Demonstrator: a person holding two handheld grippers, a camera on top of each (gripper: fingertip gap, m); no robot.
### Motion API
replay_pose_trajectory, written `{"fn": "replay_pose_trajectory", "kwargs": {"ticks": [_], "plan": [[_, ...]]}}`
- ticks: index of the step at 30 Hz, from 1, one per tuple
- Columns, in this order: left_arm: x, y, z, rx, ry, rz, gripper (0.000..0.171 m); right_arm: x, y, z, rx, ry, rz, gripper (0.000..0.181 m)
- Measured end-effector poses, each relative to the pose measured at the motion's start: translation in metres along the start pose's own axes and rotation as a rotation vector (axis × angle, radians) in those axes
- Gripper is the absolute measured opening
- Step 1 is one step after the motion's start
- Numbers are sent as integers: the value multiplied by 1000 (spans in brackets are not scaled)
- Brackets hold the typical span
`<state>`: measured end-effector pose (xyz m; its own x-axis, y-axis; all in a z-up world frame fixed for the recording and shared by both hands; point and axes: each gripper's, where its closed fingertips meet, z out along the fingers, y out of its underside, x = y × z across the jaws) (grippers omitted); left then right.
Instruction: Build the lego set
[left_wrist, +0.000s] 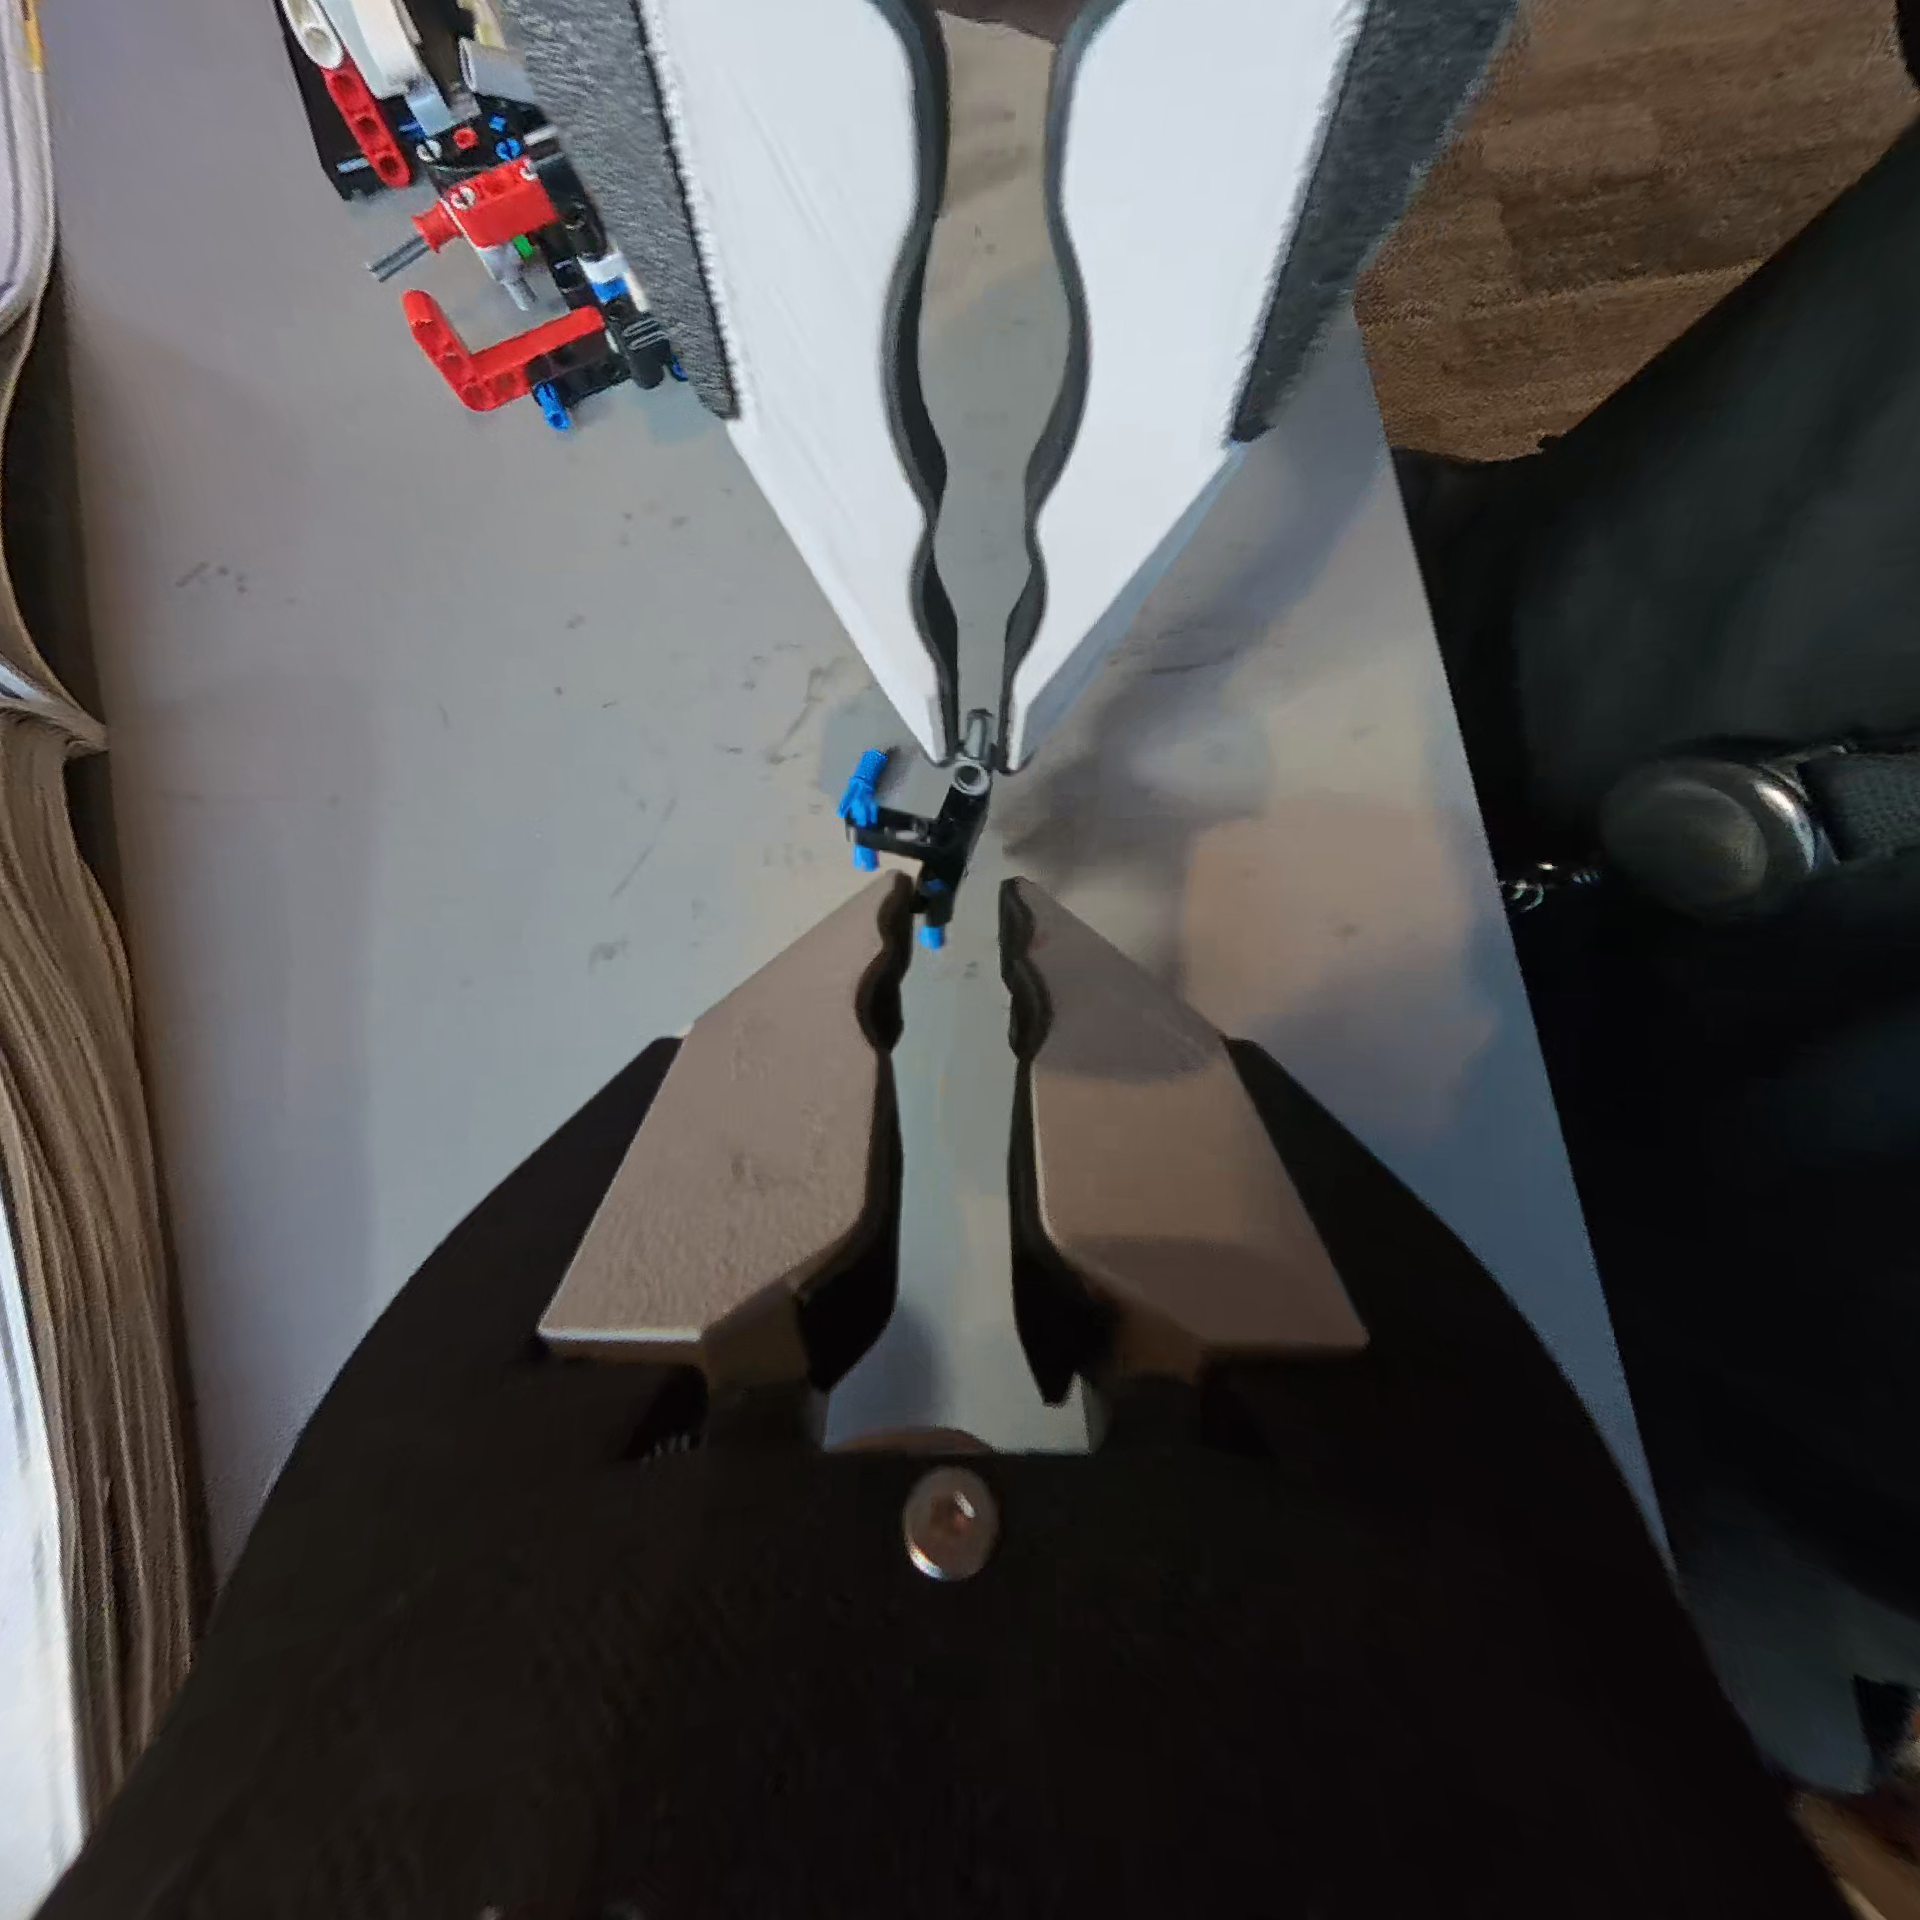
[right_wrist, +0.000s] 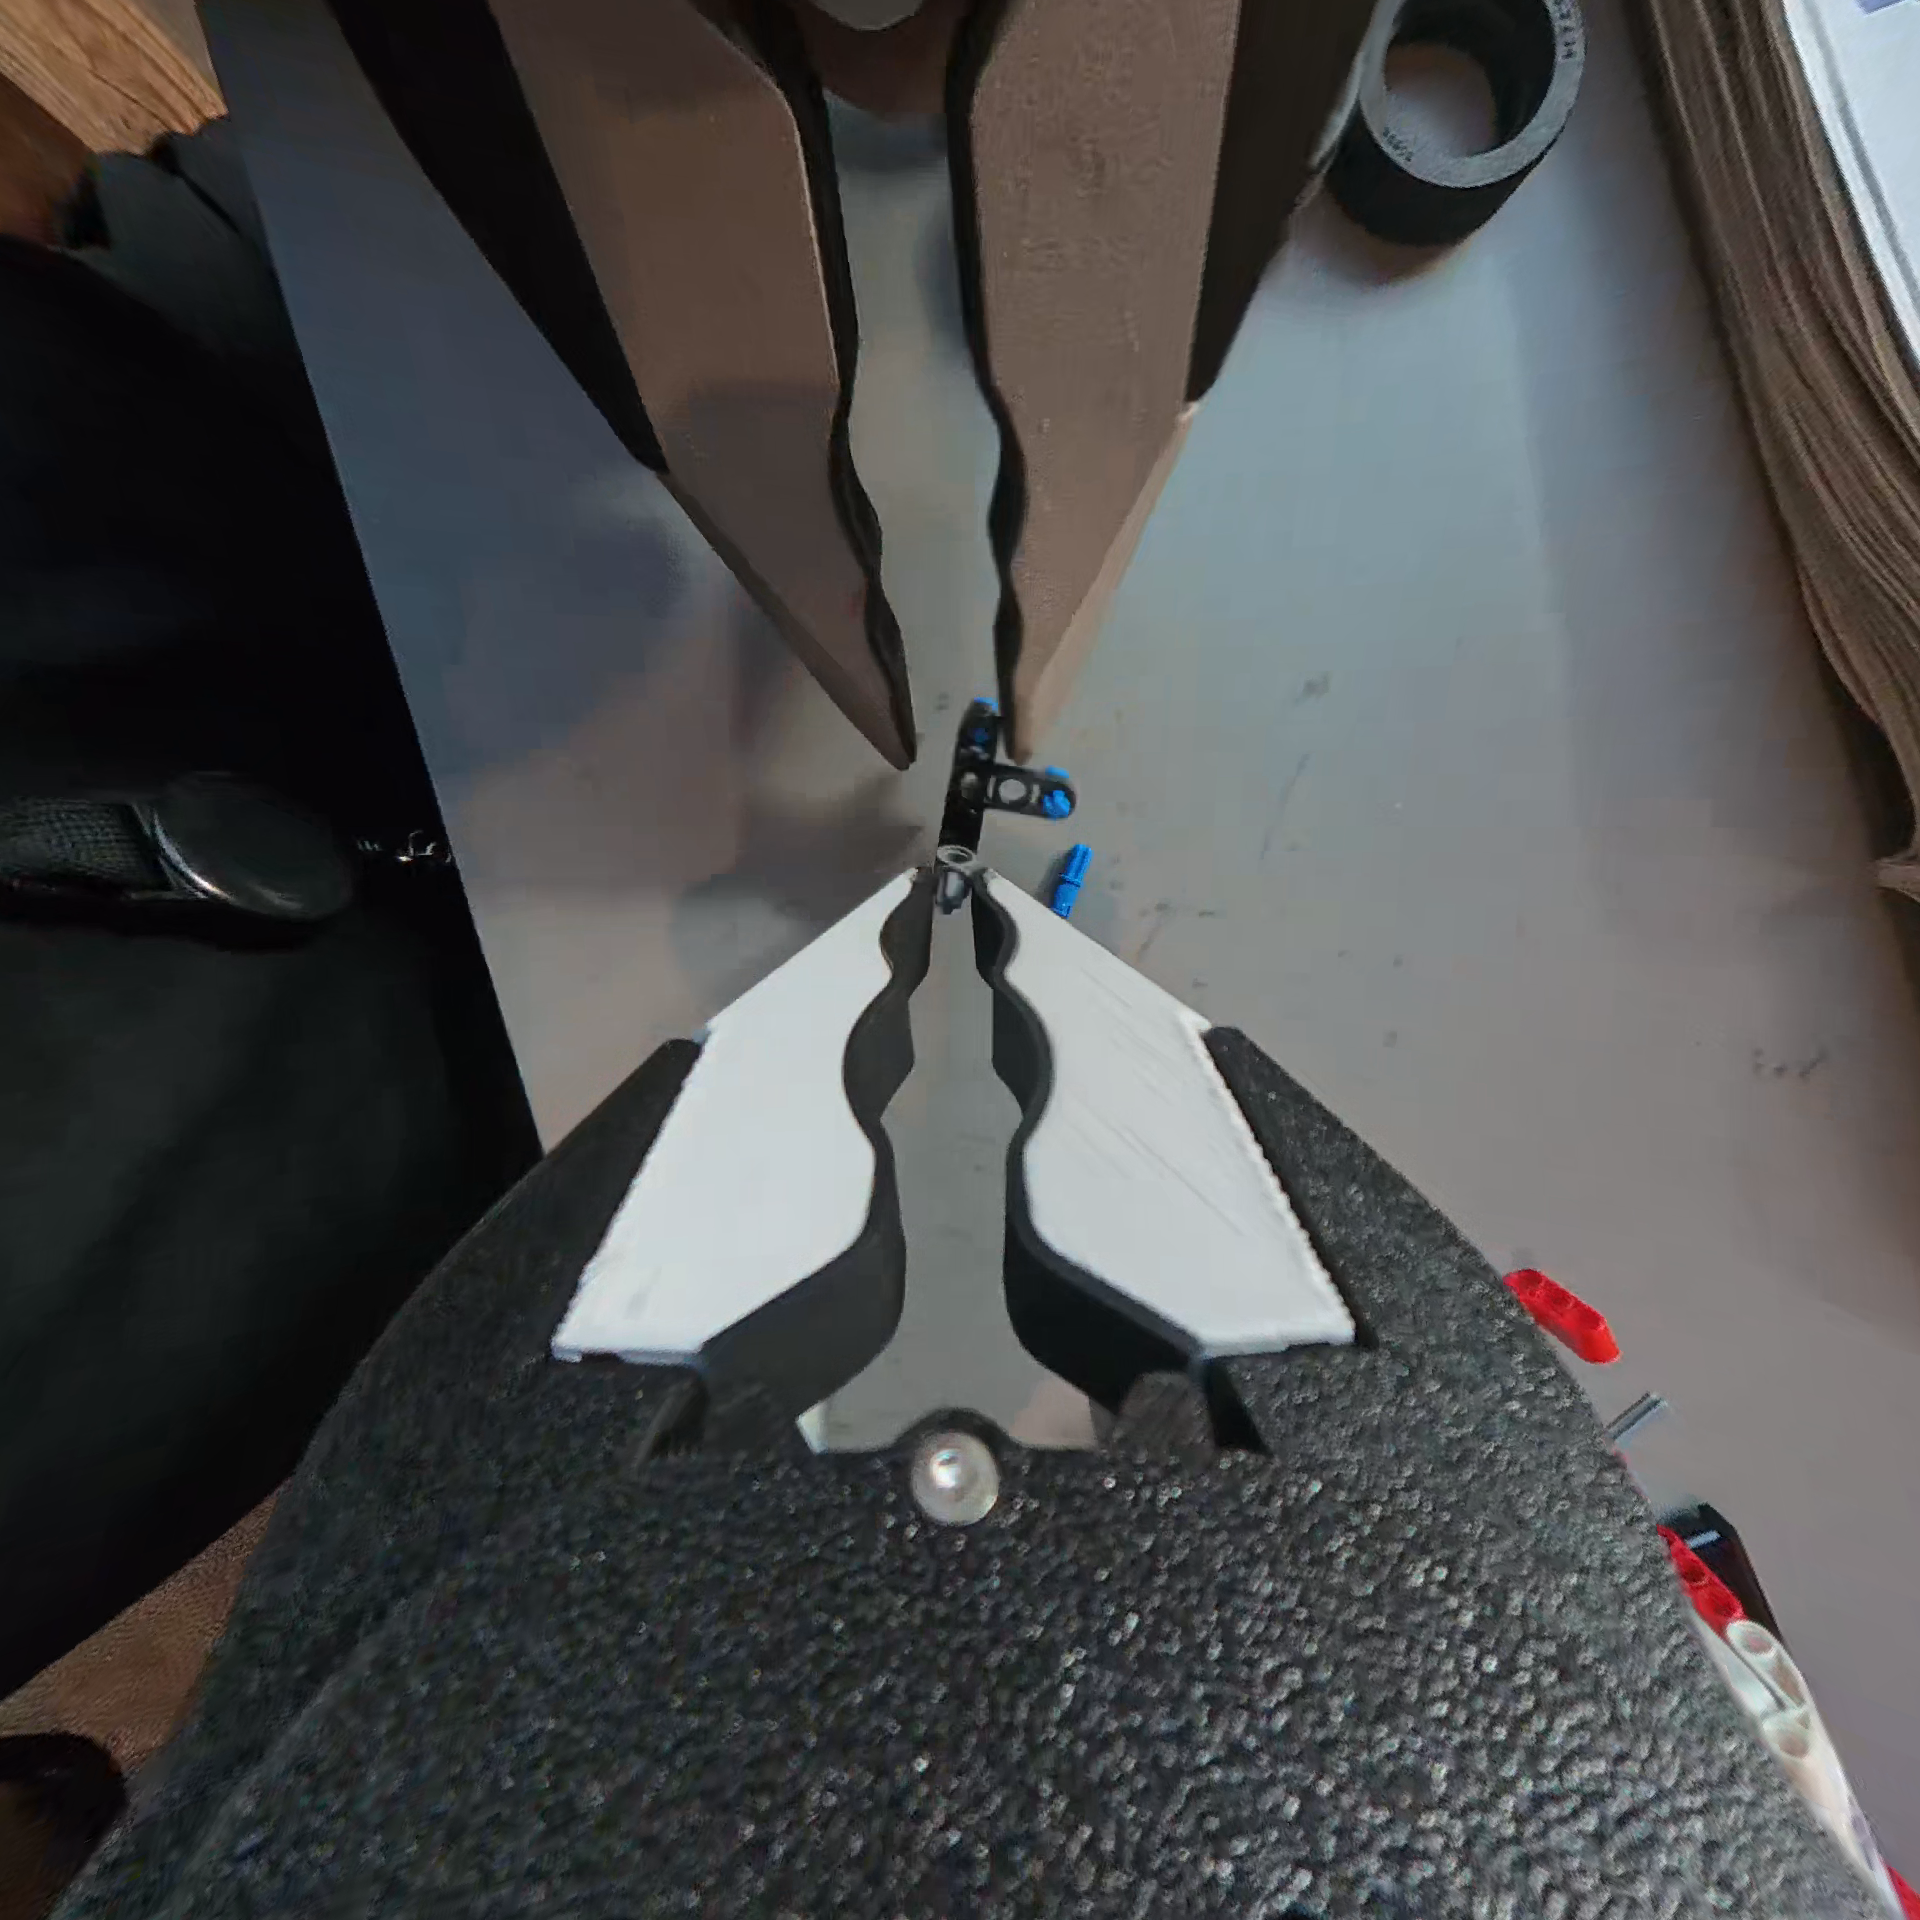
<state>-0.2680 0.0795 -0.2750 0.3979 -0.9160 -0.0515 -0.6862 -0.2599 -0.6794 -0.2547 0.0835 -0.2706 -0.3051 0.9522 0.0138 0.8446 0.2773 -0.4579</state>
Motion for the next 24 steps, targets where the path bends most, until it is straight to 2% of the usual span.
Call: {"fn": "replay_pose_trajectory", "kwargs": {"ticks": [3, 10, 17, 24], "plan": [[2, 4, 2, -1, -7, -5, 5, 3, 0, 2, 15, 0, 9, 7], [3, 13, 3, -32, -82, -5, 5, 2, 3, -1, 62, -9, 53, 8], [4, 14, 5, -26, -98, -29, 6, 16, 12, -15, 134, 13, 212, 11], [2, 15, 3, -37, -106, -25, 6, 19, 15, -6, 114, 42, 204, 11]]}}
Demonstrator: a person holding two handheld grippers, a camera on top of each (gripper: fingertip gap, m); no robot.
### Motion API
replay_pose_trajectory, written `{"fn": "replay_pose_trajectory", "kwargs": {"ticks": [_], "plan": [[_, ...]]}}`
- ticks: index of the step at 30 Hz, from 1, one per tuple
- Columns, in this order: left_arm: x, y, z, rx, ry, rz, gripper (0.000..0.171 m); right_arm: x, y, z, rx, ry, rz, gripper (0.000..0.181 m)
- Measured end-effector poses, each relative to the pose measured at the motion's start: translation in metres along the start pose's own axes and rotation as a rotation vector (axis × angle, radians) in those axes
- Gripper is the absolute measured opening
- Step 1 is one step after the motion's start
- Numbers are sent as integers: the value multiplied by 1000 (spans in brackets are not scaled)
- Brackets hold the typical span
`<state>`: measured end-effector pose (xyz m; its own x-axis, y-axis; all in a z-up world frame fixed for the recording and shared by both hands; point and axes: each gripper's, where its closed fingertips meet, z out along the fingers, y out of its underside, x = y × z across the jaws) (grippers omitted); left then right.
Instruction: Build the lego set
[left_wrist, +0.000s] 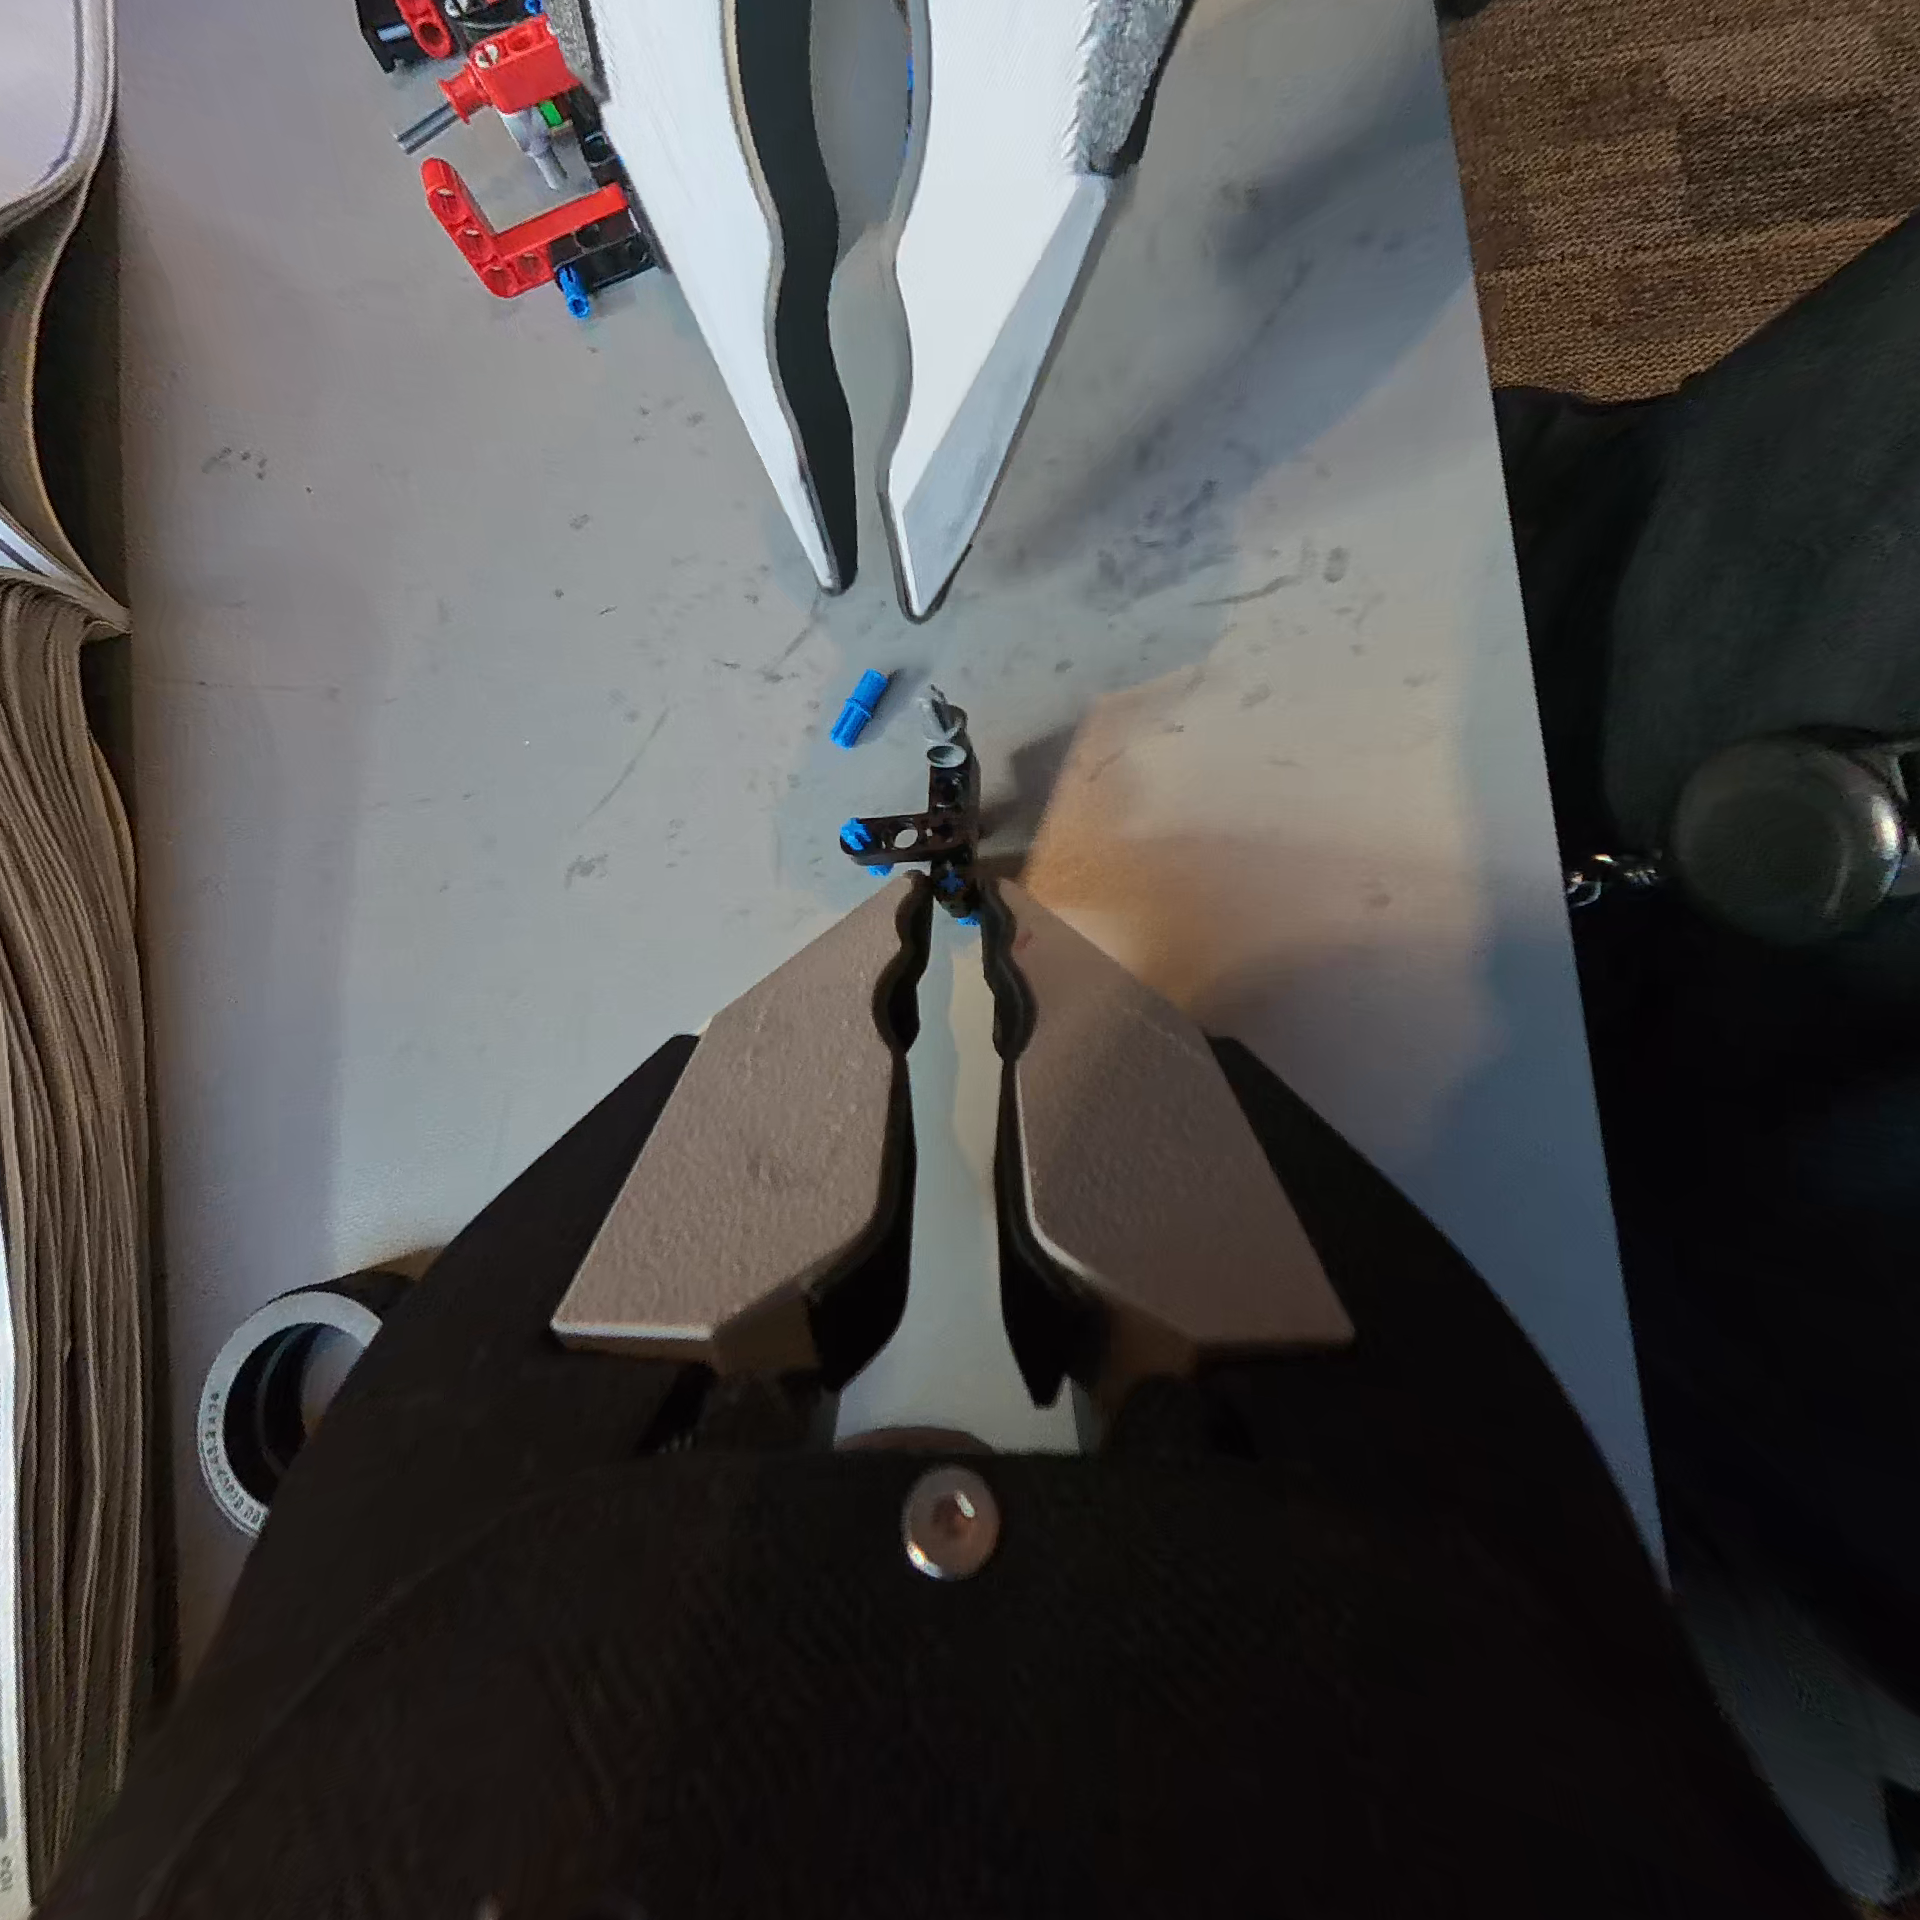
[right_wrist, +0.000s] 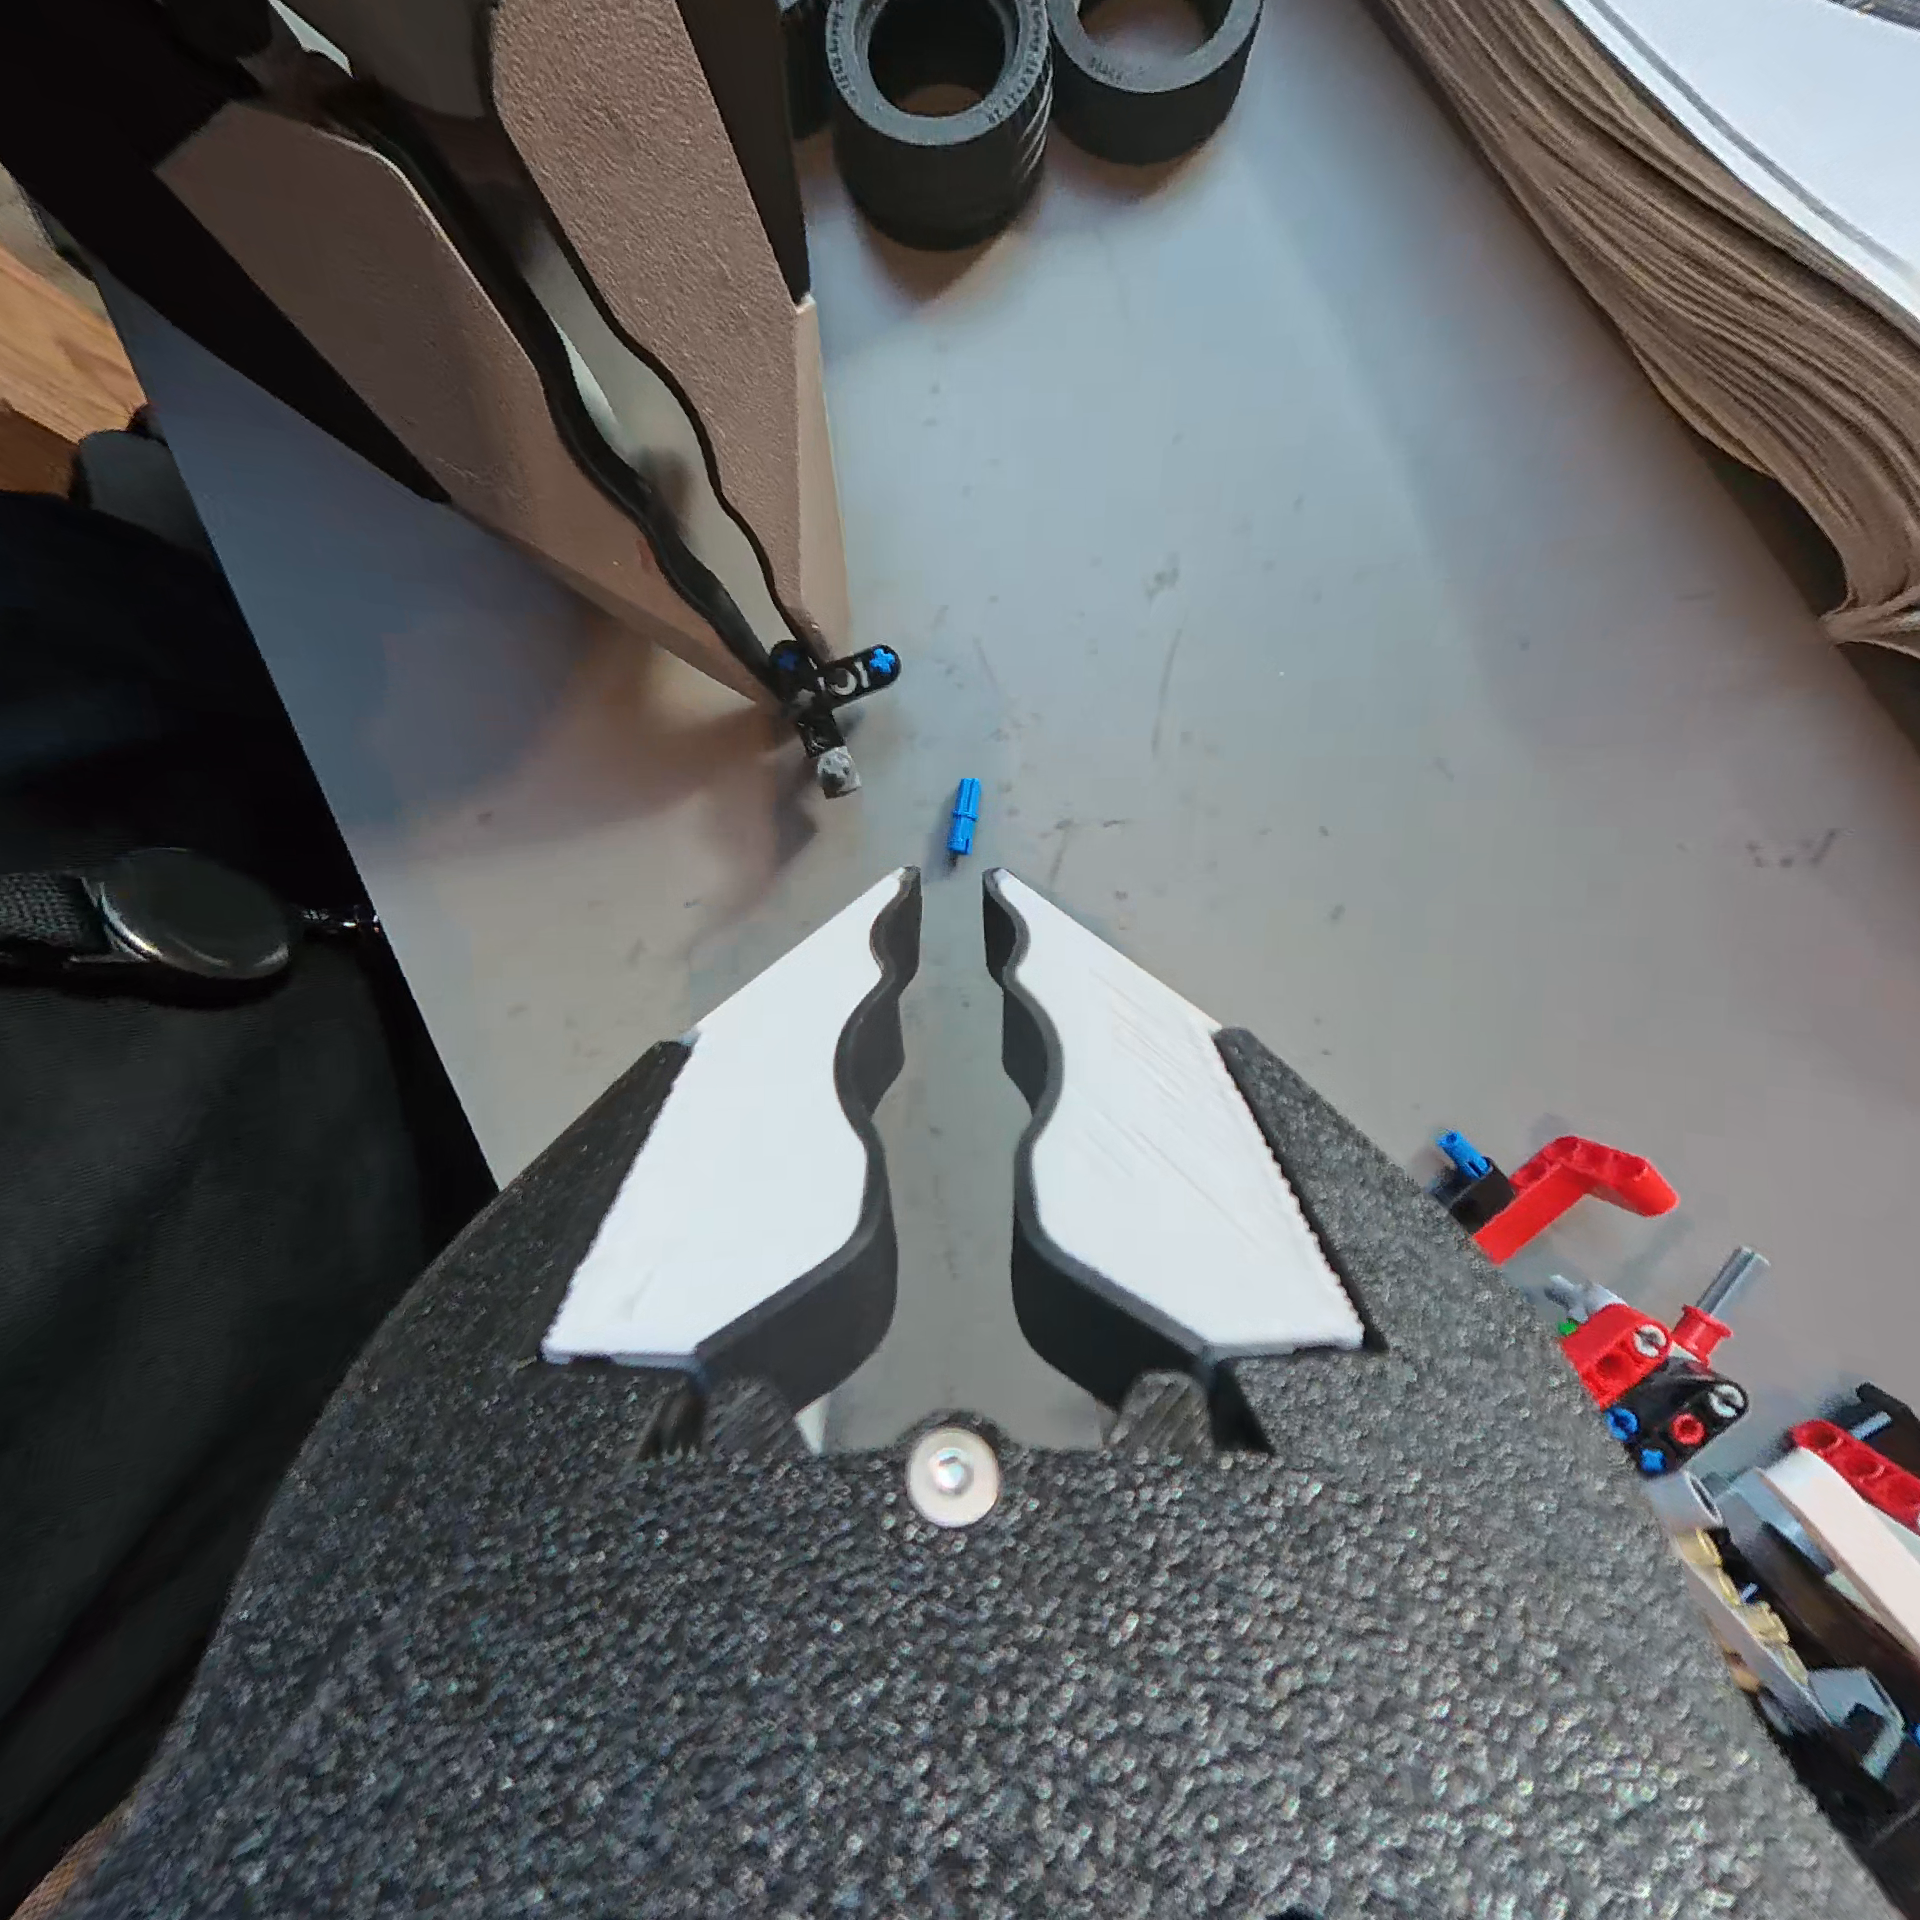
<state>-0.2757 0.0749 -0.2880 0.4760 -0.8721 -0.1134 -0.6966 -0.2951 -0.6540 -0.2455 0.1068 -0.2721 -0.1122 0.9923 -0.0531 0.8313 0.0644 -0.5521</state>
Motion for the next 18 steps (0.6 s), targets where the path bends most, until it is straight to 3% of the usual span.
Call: {"fn": "replay_pose_trajectory", "kwargs": {"ticks": [18], "plan": [[2, 1, -2, 21, -46, 1, 6, -2, 0, 14, -25, -5, 2, 15]]}}
